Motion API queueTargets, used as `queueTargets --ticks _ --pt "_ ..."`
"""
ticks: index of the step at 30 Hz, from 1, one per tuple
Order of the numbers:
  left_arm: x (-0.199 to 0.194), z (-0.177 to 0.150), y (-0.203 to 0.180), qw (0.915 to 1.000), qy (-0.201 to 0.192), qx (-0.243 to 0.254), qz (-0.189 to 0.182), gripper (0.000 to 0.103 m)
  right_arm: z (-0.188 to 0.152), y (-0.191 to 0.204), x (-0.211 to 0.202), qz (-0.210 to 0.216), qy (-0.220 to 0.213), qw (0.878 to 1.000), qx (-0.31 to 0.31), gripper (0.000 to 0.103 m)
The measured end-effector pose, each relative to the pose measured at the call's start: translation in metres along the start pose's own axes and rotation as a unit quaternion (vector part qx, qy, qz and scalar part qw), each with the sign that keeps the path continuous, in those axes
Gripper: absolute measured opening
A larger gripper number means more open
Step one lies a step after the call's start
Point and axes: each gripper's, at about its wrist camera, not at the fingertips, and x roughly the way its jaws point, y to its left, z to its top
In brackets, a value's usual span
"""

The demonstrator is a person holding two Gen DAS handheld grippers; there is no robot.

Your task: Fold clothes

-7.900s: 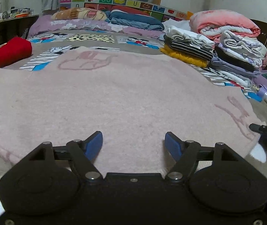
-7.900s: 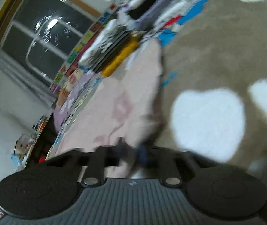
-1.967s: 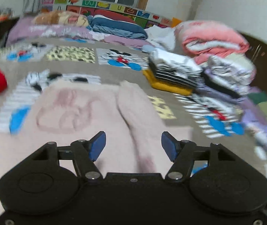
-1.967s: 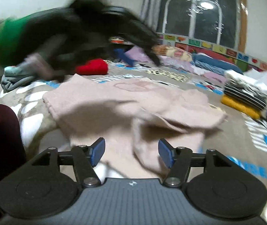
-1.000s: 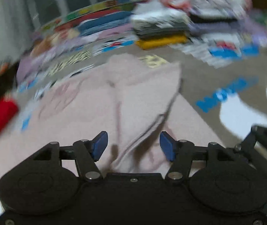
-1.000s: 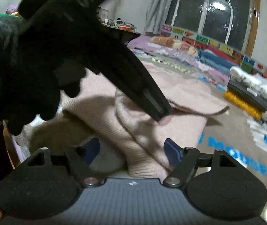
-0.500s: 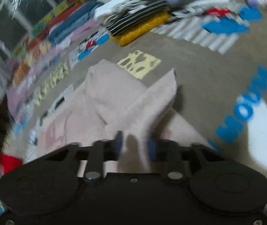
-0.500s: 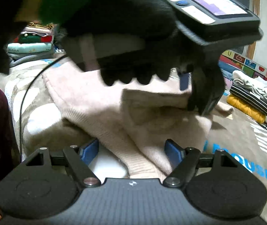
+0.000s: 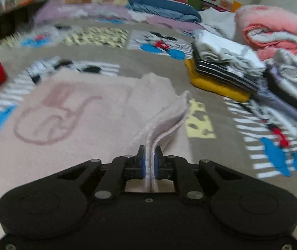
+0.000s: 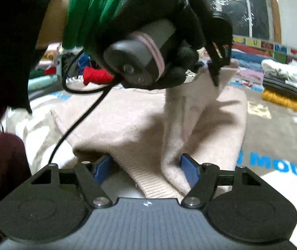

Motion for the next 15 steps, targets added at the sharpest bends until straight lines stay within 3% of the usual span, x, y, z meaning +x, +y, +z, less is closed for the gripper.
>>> queueTargets --ticks 2,3,4,6,7,13,15 --pt "0.007 -0.001 -0.005 1.0000 0.009 0.000 0.004 0.007 -0.001 -0.005 -0.003 0.009 -0.002 1.000 0.021 0.071" --pt "0.007 0.000 -0.006 0.9998 0.014 0.006 -0.013 0.010 -0.001 -0.008 -0.004 0.014 -0.003 0.999 0.032 0.071" --pt "0.006 0.001 -0.008 0.9992 0.019 0.012 -0.032 0.033 -0.001 -0.011 -0.005 0.019 -0.004 0.999 0.043 0.071" --pt "0.005 0.002 -0.011 0.9968 0.030 0.025 -0.070 0.060 -0.002 -0.016 -0.008 0.028 -0.006 0.998 0.064 0.070" --pt "-0.004 0.004 -0.007 0.9964 0.011 0.028 -0.080 0.064 -0.002 -0.019 -0.009 0.032 -0.007 0.997 0.075 0.070" --pt "-0.012 0.018 0.029 0.9932 -0.018 0.080 -0.084 0.063 -0.008 -0.034 -0.018 0.028 -0.023 0.991 0.132 0.069" --pt "-0.002 0.020 0.031 0.9888 -0.010 0.106 -0.105 0.063 -0.007 -0.032 -0.019 0.024 -0.028 0.990 0.134 0.069"
